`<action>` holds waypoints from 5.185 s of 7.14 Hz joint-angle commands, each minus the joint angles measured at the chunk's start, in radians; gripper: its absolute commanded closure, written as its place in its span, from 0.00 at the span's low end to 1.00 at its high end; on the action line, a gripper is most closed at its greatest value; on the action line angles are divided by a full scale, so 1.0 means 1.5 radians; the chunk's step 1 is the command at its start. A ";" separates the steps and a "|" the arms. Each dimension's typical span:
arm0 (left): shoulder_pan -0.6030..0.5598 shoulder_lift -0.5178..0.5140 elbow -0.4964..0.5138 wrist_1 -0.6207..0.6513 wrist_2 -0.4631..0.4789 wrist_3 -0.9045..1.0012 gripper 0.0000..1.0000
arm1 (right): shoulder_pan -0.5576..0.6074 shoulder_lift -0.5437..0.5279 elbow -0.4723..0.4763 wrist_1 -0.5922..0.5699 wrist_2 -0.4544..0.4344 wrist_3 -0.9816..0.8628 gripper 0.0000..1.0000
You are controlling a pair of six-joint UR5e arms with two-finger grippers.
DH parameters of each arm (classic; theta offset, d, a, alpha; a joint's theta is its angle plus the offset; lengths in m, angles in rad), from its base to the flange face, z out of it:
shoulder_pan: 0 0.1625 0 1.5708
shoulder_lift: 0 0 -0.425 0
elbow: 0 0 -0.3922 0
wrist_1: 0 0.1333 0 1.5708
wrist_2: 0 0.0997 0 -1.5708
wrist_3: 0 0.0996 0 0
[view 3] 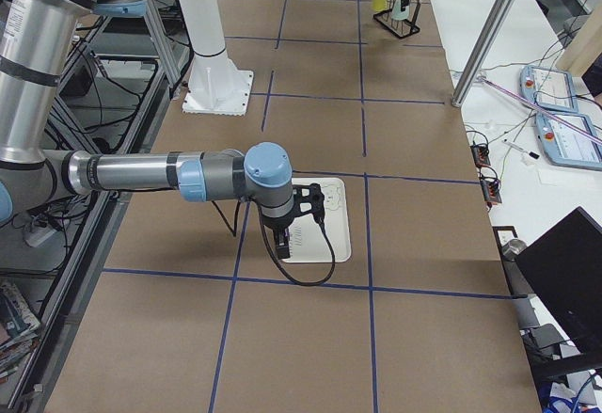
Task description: Left arm grabs green cup and hands to right arm on tray
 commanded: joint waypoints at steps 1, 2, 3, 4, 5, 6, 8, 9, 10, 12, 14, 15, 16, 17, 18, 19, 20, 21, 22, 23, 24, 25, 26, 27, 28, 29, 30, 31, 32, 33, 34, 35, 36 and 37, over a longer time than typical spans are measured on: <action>-0.006 0.049 -0.123 0.040 -0.002 0.005 0.99 | 0.000 0.000 0.000 0.000 0.005 -0.001 0.00; -0.006 0.051 -0.180 0.094 -0.002 0.005 0.98 | 0.000 0.000 0.000 0.001 0.005 0.000 0.00; -0.006 0.052 -0.246 0.155 -0.003 0.005 0.98 | 0.000 0.001 0.001 0.001 0.006 0.001 0.00; 0.001 0.051 -0.300 0.190 -0.013 -0.006 0.98 | -0.001 0.003 0.002 0.014 0.027 0.003 0.00; 0.007 0.083 -0.348 0.179 -0.063 -0.061 0.98 | -0.006 0.003 -0.001 0.063 0.079 0.009 0.00; 0.029 0.095 -0.394 0.173 -0.085 -0.133 0.98 | -0.018 0.010 -0.001 0.085 0.148 0.057 0.00; 0.120 0.099 -0.470 0.167 -0.087 -0.278 0.94 | -0.120 0.095 -0.003 0.140 0.158 0.247 0.00; 0.158 0.100 -0.483 0.115 -0.087 -0.342 0.94 | -0.163 0.141 -0.003 0.162 0.156 0.349 0.00; 0.208 0.114 -0.483 0.027 -0.083 -0.421 0.94 | -0.207 0.189 -0.003 0.186 0.154 0.451 0.00; 0.233 0.149 -0.470 -0.232 -0.082 -0.590 0.94 | -0.313 0.310 -0.003 0.224 0.096 0.698 0.00; 0.254 0.158 -0.470 -0.414 -0.080 -0.750 0.94 | -0.420 0.359 -0.003 0.389 0.032 0.941 0.00; 0.269 0.158 -0.468 -0.486 -0.080 -0.806 0.94 | -0.441 0.359 -0.006 0.527 0.012 1.057 0.01; 0.277 0.158 -0.461 -0.558 -0.079 -0.845 0.94 | -0.448 0.359 -0.007 0.638 0.003 1.167 0.01; 0.281 0.158 -0.445 -0.628 -0.053 -0.886 0.94 | -0.456 0.360 -0.006 0.747 -0.029 1.281 0.01; 0.311 0.159 -0.419 -0.728 -0.021 -0.930 0.95 | -0.481 0.360 -0.011 0.871 -0.080 1.386 0.01; 0.354 0.158 -0.402 -0.826 0.040 -0.952 0.95 | -0.523 0.360 -0.011 0.961 -0.163 1.458 0.01; 0.390 0.157 -0.402 -0.858 0.079 -0.955 0.95 | -0.576 0.360 -0.011 1.033 -0.233 1.468 0.02; 0.394 0.156 -0.403 -0.872 0.079 -0.961 0.95 | -0.604 0.375 -0.013 1.073 -0.254 1.466 0.02; 0.423 0.157 -0.398 -0.924 0.079 -1.000 0.96 | -0.609 0.416 -0.025 1.075 -0.252 1.465 0.02; 0.447 0.157 -0.396 -0.961 0.079 -1.004 0.96 | -0.611 0.429 -0.026 1.076 -0.250 1.464 0.02; 0.456 0.157 -0.395 -1.009 0.081 -1.043 0.96 | -0.611 0.436 -0.027 1.076 -0.250 1.463 0.02; 0.461 0.156 -0.387 -1.035 0.081 -1.054 0.96 | -0.615 0.436 -0.027 1.076 -0.250 1.452 0.02; 0.461 0.156 -0.383 -1.039 0.081 -1.054 0.96 | -0.625 0.437 -0.028 1.075 -0.252 1.436 0.02; 0.464 0.152 -0.382 -1.039 0.081 -1.056 0.96 | -0.628 0.437 -0.028 1.075 -0.254 1.420 0.02; 0.488 0.149 -0.383 -1.040 0.104 -1.056 0.95 | -0.630 0.442 -0.028 1.074 -0.255 1.418 0.03; 0.508 0.149 -0.382 -1.041 0.128 -1.055 0.95 | -0.636 0.463 -0.028 1.069 -0.256 1.421 0.03; 0.509 0.148 -0.382 -1.041 0.129 -1.055 0.95 | -0.640 0.467 -0.029 1.067 -0.257 1.421 0.03; 0.510 0.147 -0.382 -1.040 0.129 -1.054 0.95 | -0.642 0.467 -0.031 1.065 -0.266 1.420 0.03; 0.511 0.147 -0.382 -1.040 0.130 -1.054 0.95 | -0.646 0.468 -0.039 1.064 -0.278 1.418 0.03; 0.511 0.137 -0.382 -1.037 0.132 -1.054 0.95 | -0.650 0.468 -0.039 1.064 -0.279 1.414 0.03; 0.516 0.136 -0.381 -1.036 0.150 -1.054 0.94 | -0.653 0.471 -0.039 1.063 -0.281 1.415 0.03; 0.523 0.136 -0.381 -1.035 0.163 -1.054 0.94 | -0.660 0.478 -0.039 1.062 -0.289 1.415 0.03; 0.526 0.136 -0.380 -1.034 0.173 -1.053 0.94 | -0.664 0.478 -0.039 1.062 -0.296 1.413 0.04; 0.527 0.131 -0.373 -1.034 0.174 -1.053 0.92 | -0.666 0.481 -0.040 1.062 -0.297 1.413 0.10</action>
